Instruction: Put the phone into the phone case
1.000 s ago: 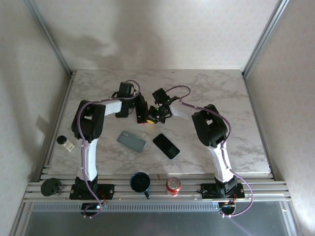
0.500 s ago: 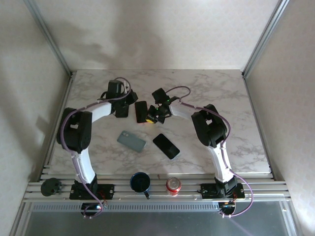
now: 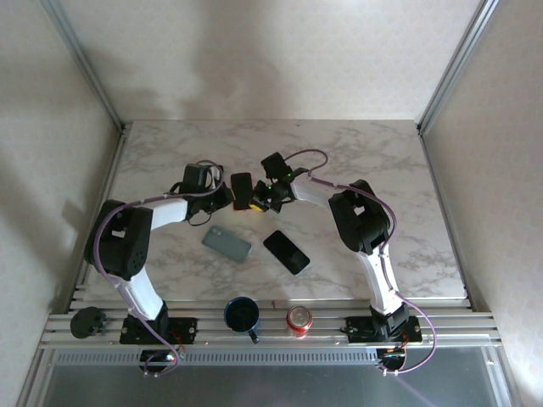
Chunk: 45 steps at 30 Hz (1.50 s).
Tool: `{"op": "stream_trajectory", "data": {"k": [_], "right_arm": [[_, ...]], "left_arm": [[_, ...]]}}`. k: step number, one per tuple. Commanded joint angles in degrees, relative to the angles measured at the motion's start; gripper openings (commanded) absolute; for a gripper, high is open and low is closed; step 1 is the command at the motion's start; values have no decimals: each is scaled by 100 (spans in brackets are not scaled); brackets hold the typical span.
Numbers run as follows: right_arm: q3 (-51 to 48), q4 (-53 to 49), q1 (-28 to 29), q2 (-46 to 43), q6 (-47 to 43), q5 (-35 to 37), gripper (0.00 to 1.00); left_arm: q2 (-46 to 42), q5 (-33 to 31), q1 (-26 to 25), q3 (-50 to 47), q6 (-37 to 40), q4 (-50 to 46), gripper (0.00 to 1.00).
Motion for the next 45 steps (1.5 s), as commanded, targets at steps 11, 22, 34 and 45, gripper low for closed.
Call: {"op": "stream_trajectory", "data": {"k": [11, 22, 34, 45], "right_arm": [[108, -267, 61, 508, 56, 324, 0], [549, -407, 36, 764, 36, 378, 0], [840, -603, -26, 949, -96, 565, 0], [1150, -740, -117, 1099, -184, 538, 0]], "left_arm": [[746, -357, -45, 417, -78, 16, 3], [1134, -469, -38, 889, -126, -21, 3], [1529, -490, -15, 1492, -30, -206, 2], [1747, -448, 31, 1883, 6, -329, 3]]}}
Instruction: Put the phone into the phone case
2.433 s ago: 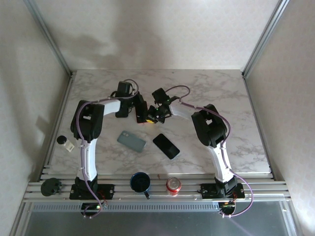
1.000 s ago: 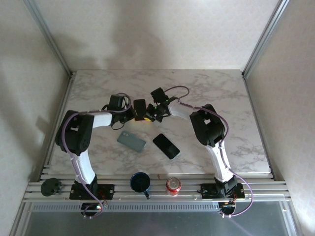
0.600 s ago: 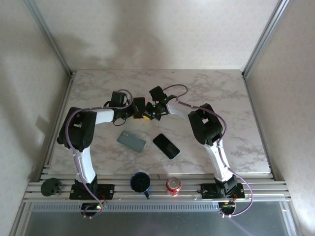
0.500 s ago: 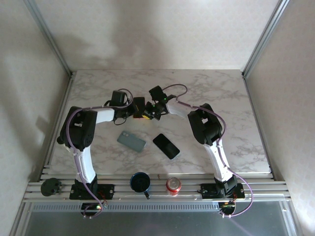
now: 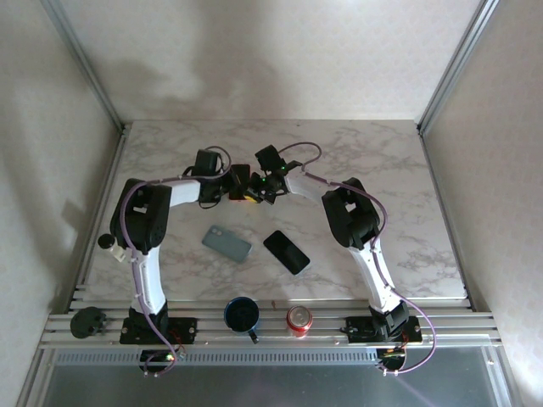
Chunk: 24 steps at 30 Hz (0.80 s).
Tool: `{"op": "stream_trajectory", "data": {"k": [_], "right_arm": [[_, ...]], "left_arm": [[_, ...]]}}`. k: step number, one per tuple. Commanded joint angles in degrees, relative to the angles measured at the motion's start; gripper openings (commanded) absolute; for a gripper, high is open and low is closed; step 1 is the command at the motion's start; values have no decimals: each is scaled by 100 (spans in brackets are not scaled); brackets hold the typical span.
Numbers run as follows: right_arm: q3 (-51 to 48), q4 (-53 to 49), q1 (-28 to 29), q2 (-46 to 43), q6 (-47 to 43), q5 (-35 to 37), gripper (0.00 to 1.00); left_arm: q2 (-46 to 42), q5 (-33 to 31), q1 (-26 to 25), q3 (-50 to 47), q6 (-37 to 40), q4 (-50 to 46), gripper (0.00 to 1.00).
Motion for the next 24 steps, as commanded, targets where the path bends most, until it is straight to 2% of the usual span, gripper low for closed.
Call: {"op": "stream_trajectory", "data": {"k": [1, 7, 13, 19, 24], "right_arm": [[15, -480, -79, 405, -161, 422, 0], [19, -529, -87, 184, -343, 540, 0], [-40, -428, -154, -391, -633, 646, 0], [-58, -217, -333, -928, -916, 458, 11], [-266, -450, -390, -1324, -1291, 295, 13]], "left_arm": [[126, -42, 21, 164, 76, -182, 2], [-36, -49, 22, 189, 85, -209, 3], [-420, 38, 26, 165, 72, -158, 3], [-996, 19, 22, 122, 41, -187, 4], [-1657, -116, 23, -164, 94, -427, 4]]}}
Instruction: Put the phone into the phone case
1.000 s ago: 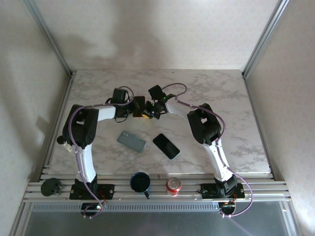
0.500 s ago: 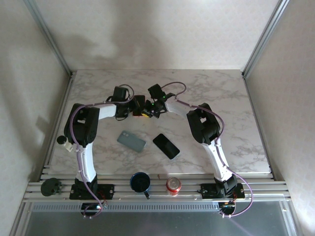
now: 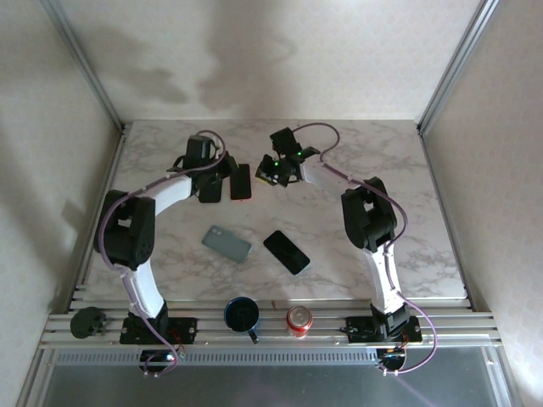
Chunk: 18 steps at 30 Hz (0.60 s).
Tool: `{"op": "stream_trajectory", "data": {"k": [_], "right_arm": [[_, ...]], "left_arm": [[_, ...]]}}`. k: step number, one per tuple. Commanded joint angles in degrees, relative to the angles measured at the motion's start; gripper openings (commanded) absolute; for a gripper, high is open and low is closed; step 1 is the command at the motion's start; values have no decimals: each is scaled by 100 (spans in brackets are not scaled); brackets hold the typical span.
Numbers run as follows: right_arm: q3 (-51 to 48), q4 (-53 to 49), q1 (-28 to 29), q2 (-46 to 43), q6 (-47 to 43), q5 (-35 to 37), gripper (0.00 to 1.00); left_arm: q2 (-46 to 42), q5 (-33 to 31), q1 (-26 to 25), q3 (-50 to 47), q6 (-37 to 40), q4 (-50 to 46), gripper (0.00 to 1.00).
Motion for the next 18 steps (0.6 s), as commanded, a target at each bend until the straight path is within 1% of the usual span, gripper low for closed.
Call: {"op": "stream_trajectory", "data": {"k": [1, 4, 7, 10, 11, 12, 14, 18], "right_arm": [[-332, -302, 37, -501, -522, -43, 15], [-1040, -552, 81, -1019, -986, 226, 22], [-1859, -873, 164, -1614, -1450, 814, 31], [-2627, -1097, 267, -2181, -1762, 1465, 40], [-2874, -1142, 313, -2371, -1865, 1676, 46], [-3083, -1190, 350, -2513, -1972, 1796, 52], [-3420, -1267, 407, -2761, -2092, 1958, 59], [-3924, -1231, 575, -2997, -2308, 1996, 75]], "left_arm": [[-654, -172, 20, -337, 126, -308, 4], [-1377, -397, 25, -973, 173, -553, 7], [-2134, -546, 20, -1711, 89, -706, 14], [-2839, -628, 23, -2346, -41, -914, 19], [-3062, -665, 24, -2531, -75, -1039, 21], [-3261, -707, 18, -2698, -108, -1160, 23], [-3587, -765, 14, -2958, -135, -1367, 24], [-3918, -694, -25, -3327, -152, -1599, 25]]}}
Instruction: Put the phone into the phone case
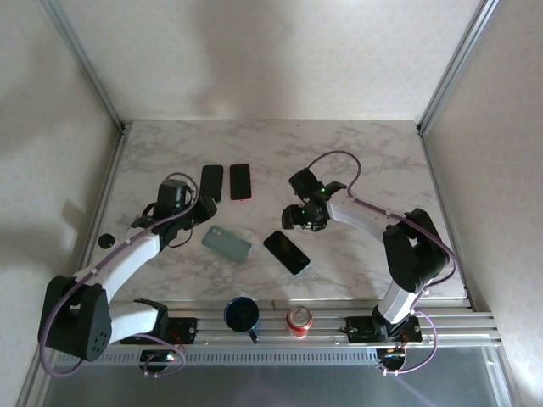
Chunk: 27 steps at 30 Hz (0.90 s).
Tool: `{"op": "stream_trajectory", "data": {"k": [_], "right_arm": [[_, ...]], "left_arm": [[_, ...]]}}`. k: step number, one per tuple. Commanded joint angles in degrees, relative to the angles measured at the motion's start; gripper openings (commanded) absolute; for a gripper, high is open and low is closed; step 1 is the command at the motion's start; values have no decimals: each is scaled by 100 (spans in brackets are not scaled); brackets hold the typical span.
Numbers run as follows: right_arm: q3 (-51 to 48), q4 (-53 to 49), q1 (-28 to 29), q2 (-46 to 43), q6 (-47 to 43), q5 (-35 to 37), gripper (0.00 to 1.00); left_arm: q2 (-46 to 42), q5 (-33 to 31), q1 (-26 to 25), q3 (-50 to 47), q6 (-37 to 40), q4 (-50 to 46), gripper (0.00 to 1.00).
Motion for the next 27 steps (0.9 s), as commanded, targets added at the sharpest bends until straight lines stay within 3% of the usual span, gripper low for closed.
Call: {"op": "stream_trajectory", "data": {"k": [1, 8, 17, 27], "right_arm": [[-287, -125, 193, -191, -426, 362, 78], [-359, -118, 832, -89, -821, 536, 88], [-33, -219, 1300, 597, -1212, 669, 99], [84, -297, 1479, 910, -1433, 622, 99]], "left_arm": [[-218, -49, -32, -266, -145, -395, 25], [-599, 150, -136, -855, -370, -464, 25], [-460, 402, -256, -1058, -357, -335, 23], [-305, 433, -261, -921, -250, -330, 23]]}}
